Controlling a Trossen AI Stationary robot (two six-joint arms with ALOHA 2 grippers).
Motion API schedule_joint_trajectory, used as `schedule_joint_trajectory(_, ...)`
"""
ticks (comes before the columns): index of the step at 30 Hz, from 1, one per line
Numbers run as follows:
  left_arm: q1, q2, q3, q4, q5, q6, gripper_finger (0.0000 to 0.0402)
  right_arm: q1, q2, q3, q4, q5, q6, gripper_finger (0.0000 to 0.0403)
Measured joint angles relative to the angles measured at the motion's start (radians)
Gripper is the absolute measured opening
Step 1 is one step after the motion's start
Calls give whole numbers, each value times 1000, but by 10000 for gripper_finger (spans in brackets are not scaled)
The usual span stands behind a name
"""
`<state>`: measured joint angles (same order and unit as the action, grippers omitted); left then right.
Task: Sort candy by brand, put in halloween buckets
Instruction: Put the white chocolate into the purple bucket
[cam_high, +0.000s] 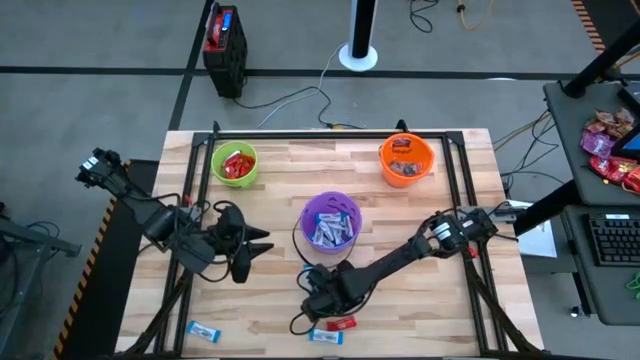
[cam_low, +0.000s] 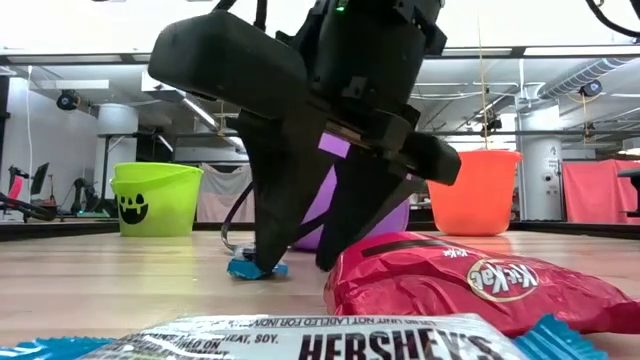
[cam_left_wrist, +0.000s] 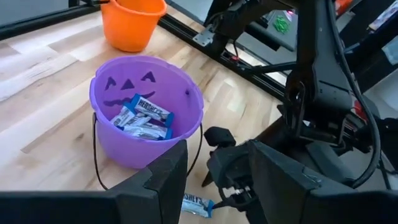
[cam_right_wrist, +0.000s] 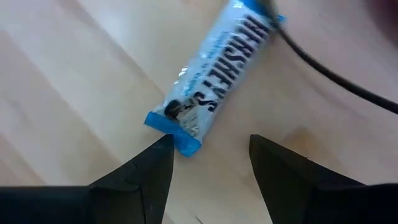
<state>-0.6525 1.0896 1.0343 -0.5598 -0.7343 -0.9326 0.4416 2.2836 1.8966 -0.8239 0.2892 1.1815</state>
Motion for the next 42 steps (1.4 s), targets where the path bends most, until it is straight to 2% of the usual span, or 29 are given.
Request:
schedule_joint_trajectory(4, 0, -7, 2, 0, 3, 4, 157, -2, -7, 60, -84, 0, 59, 203)
schedule_joint_trajectory(11, 0, -8, 2, -6, 3, 25, 157, -25, -8, 106, -74, 0, 114, 203)
schedule_joint_trajectory(17, 0, -8, 3, -6, 3, 34, 157, -55, -6, 70, -43, -1, 151, 203)
schedule_joint_trajectory(21, -1, -8, 3, -10, 3, 34, 157, -70, -7, 57, 0, -38, 157, 205)
schedule_joint_trajectory(27, -1, -8, 3, -10, 3, 34, 157, -72, -6, 24, 1, -35, 181, 231)
schedule_joint_trajectory(33, -1, -8, 3, -10, -1, 38, 157, -71, -9, -28, 113, -42, 137, 246)
schedule_joint_trajectory(38, -1, -8, 3, -10, -8, 38, 157, -64, -12, -56, 133, -29, 61, 235)
schedule_joint_trajectory(42, -1, -7, 3, -10, -8, 38, 157, -57, -13, -70, 134, -29, 25, 203)
